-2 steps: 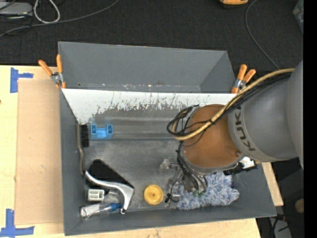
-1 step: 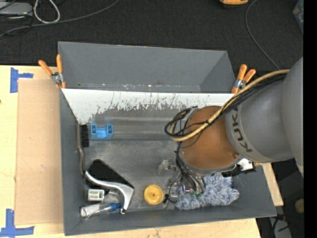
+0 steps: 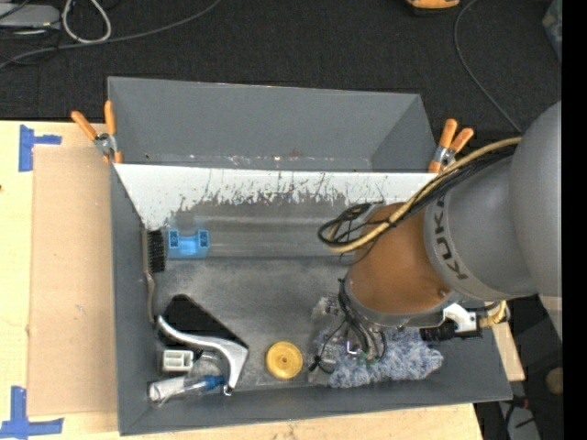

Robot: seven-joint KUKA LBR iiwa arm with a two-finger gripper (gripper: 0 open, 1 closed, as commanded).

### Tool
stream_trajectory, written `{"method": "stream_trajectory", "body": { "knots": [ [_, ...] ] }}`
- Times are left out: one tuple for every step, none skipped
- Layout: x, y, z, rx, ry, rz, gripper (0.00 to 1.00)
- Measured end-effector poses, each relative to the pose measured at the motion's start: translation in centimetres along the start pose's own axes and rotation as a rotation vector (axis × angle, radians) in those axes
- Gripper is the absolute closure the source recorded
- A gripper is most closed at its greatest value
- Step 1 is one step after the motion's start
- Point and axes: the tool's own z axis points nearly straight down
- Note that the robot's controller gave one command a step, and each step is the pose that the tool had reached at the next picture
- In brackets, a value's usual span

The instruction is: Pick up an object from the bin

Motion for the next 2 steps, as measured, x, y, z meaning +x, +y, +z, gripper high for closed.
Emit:
{"method": "stream_trajectory", "body": {
  "knots": [
    [2.07, 1.04, 0.56, -0.006, -0.001, -0.075, 1.0],
    [1.79, 1.05, 0.44, -0.008, -0.012, -0.072, 0.0]
  ]
}}
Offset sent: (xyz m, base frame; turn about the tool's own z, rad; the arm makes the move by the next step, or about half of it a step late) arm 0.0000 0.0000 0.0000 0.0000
